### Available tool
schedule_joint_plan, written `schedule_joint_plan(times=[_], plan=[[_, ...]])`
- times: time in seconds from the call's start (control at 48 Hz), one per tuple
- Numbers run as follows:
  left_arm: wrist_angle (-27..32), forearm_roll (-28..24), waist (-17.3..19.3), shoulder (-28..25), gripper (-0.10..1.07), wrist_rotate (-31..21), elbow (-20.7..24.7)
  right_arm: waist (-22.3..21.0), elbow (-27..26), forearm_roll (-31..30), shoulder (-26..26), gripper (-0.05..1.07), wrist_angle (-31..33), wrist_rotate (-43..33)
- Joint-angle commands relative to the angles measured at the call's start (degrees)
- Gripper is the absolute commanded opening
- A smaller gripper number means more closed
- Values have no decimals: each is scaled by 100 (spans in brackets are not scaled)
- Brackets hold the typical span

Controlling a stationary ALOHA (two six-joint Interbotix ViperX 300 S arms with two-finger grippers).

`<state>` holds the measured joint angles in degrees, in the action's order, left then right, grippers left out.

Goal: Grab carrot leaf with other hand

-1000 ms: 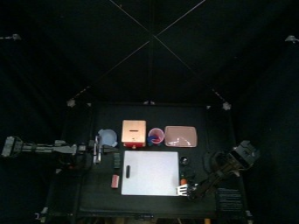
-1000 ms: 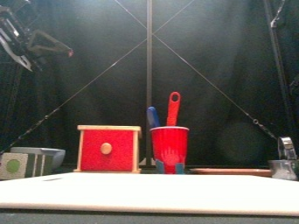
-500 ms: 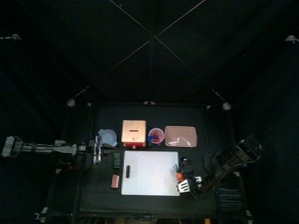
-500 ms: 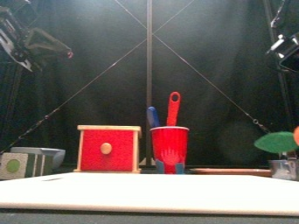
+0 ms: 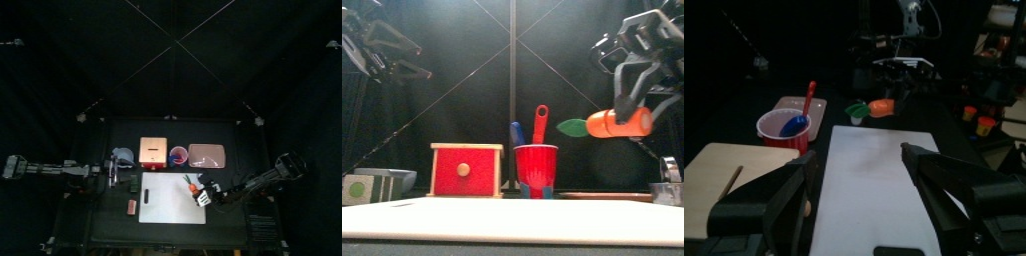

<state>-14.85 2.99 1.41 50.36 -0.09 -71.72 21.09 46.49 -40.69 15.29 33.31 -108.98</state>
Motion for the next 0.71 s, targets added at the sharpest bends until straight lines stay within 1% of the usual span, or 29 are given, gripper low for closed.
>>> schedule_joint_plan(times=[0.0, 0.146, 0.333, 0.438, 0.521, 0.688], plan=[[149, -18, -114, -308, 101, 26, 334, -308, -70, 0, 97, 52, -413, 378], [360, -62, -281, -598, 101, 26, 589, -606, -97, -35, 62, 52, -738, 976], [519, -158, -457, -835, 101, 35, 870, -800, -185, 0, 62, 52, -1134, 1600], [519, -246, -545, -1046, 101, 35, 1020, -870, -281, -9, 9, 52, -1336, 1802], [510, -316, -624, -1283, 101, 35, 1222, -923, -352, -26, -105, 52, -1468, 1898], [519, -589, -703, -1696, 101, 44, 1547, -967, -501, -35, -352, 52, -1767, 2153]])
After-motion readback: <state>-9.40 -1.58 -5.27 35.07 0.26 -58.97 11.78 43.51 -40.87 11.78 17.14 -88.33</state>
